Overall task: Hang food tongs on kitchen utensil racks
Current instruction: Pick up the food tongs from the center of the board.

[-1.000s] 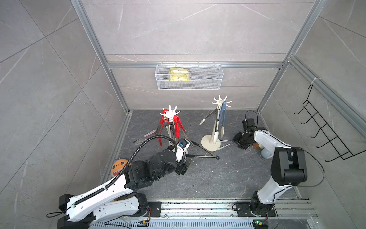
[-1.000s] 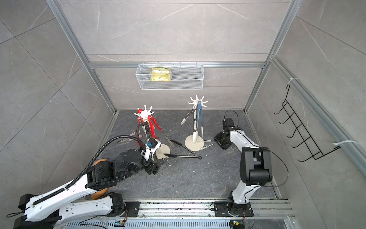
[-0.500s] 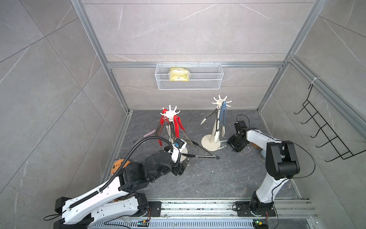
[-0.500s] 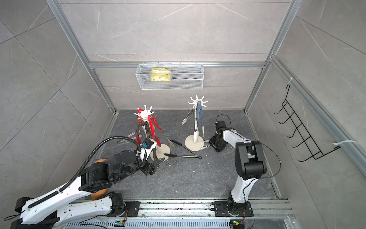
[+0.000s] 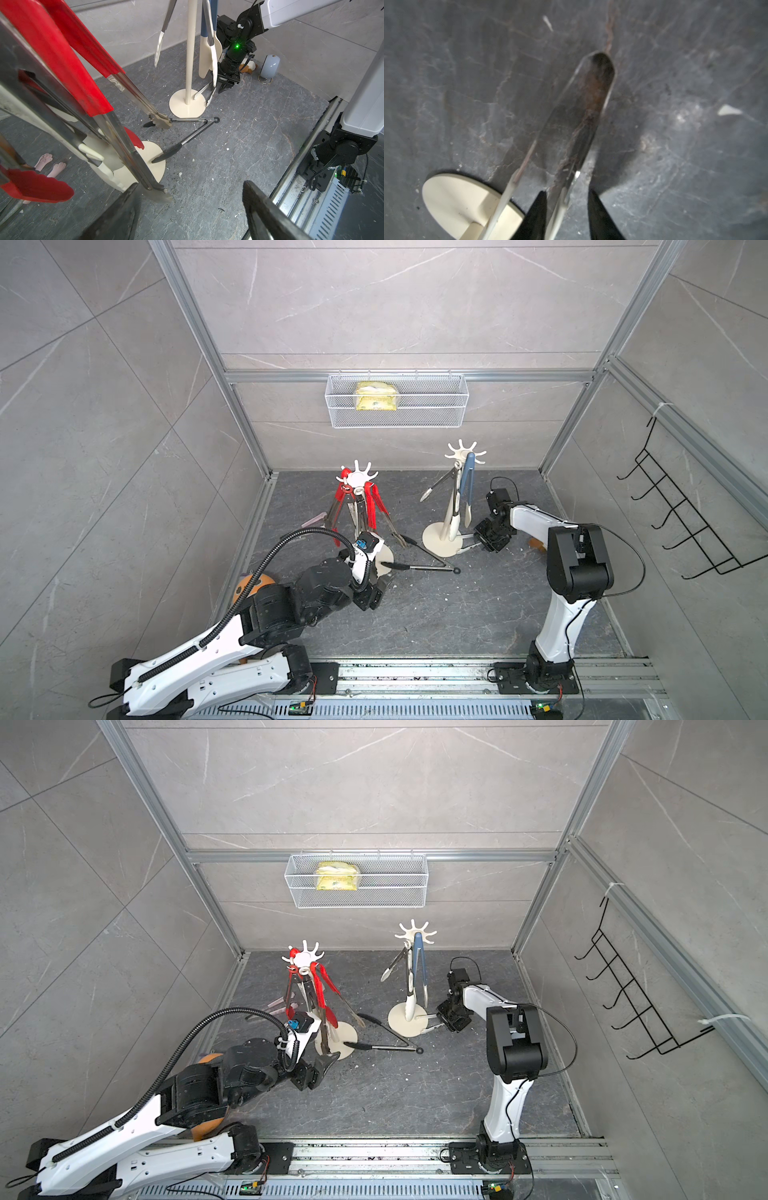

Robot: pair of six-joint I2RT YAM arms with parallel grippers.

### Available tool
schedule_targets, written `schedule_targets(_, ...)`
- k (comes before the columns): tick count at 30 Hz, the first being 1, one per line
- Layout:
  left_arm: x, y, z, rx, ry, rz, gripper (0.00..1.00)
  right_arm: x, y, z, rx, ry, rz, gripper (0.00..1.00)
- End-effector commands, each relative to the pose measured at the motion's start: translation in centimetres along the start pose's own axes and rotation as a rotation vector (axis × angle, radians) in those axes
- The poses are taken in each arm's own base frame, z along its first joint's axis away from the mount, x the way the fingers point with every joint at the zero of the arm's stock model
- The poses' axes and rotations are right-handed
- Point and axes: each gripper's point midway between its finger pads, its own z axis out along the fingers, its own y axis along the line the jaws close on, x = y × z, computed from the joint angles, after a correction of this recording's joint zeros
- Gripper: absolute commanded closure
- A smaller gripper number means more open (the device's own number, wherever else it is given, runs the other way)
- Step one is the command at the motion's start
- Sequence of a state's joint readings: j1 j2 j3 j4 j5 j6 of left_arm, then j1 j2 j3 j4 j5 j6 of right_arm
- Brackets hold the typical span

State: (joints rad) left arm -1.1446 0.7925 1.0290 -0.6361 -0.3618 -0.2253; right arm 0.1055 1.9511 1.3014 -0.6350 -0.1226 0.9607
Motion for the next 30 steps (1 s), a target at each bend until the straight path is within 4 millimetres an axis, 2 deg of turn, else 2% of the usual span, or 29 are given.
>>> schedule_targets(1, 0.0, 0.4, 0.0, -0.018, 0.000, -0.013, 0.22, 0.3, -0.8, 0.8, 0.063, 0.011, -0.003, 0.77)
schedule_targets(4, 0.0, 0.4, -0.1, -0.020, -0.002, -0.012, 0.22, -0.1, -0.9, 0.5, 0.077, 0.000, -0.025, 0.89)
schedule_targets(8, -0.2, 0.5, -0.2, -0.024, -0.004, -0.008, 0.22, -1.4, -0.7, -2.0, 0.085, -0.055, -0.104, 0.99)
schedule_targets(15, -0.4, 0.4, 0.1, -0.031, 0.002, 0.010, 0.22, -4.4, -3.6, -7.8, 0.132, -0.157, -0.270, 1.00)
schedule_targets(19, -0.6, 0.4, 0.3, -0.032, -0.004, 0.016, 0.22, -7.4, -4.7, -12.5, 0.122, -0.262, -0.387, 1.00)
schedule_targets(22, -0.8, 0.1, 0.6, -0.025, -0.013, 0.025, 0.22, -9.4, -2.9, -16.6, 0.032, -0.409, -0.539, 1.00)
schedule_targets(24, -0.9, -0.2, 0.9, -0.015, -0.018, 0.034, 0.22, -9.9, -0.5, -19.5, -0.055, -0.523, -0.714, 1.00)
schedule_targets(26, -1.0, -0.4, 1.3, -0.009, -0.015, 0.040, 0.22, -9.7, 1.8, -22.4, -0.150, -0.633, -0.848, 1.00)
schedule_targets(30, -1.0, -1.0, 2.1, 0.005, -0.008, 0.055, 0.22, -6.7, 5.9, -26.7, -0.375, -0.801, -1.171, 1.00)
